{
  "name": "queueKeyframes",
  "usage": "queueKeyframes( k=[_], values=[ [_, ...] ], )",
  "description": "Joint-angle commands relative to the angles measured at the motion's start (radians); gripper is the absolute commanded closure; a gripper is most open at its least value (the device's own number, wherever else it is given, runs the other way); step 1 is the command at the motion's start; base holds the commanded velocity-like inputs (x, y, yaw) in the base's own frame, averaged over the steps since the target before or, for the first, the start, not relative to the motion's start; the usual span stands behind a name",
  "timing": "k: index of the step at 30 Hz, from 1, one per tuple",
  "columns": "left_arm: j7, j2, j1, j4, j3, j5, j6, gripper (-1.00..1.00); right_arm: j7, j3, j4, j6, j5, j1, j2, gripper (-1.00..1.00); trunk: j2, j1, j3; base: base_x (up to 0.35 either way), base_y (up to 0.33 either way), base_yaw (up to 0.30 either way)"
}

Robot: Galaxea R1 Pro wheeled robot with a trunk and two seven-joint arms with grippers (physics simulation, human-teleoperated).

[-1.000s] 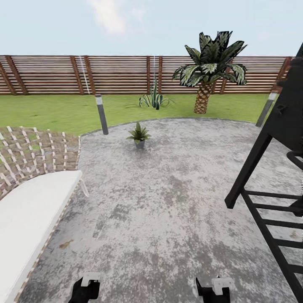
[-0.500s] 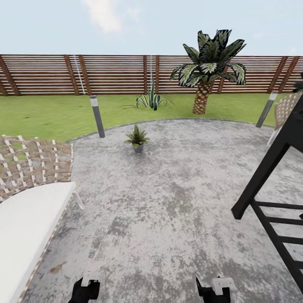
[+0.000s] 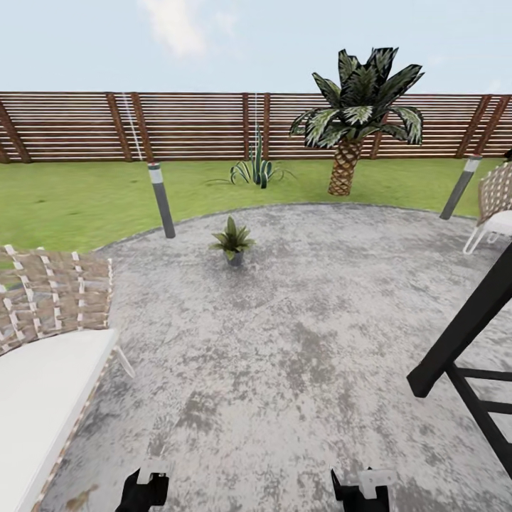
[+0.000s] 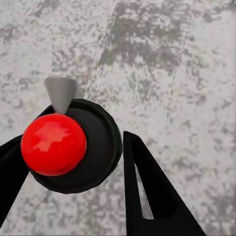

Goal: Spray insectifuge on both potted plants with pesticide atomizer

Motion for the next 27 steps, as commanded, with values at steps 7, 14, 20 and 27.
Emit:
queueKeyframes(
  k=[7,14,20,27],
  values=[
    [0.003,0.000,-0.001,0.001,0.005,-0.010,-0.004,1.00,0.001,0.007,0.001,-0.003,-0.005,-0.001,0.000,-1.00,0.000,0.000,-0.001,0.337,0.000,0.000],
    [0.003,0.000,-0.001,0.001,0.005,-0.010,-0.004,1.00,0.001,0.007,0.001,-0.003,-0.005,-0.001,0.000,-1.00,0.000,0.000,-0.001,0.337,0.000,0.000],
    [0.003,0.001,-0.001,0.001,0.005,-0.010,-0.004,1.00,0.001,0.007,0.001,-0.003,-0.005,-0.001,0.000,-1.00,0.000,0.000,-0.001,0.337,0.000,0.000],
    [0.003,0.000,-0.001,0.001,0.005,-0.010,-0.004,1.00,0.001,0.007,0.001,-0.003,-0.005,-0.001,0.000,-1.00,0.000,0.000,-0.001,0.337,0.000,0.000]
  ],
)
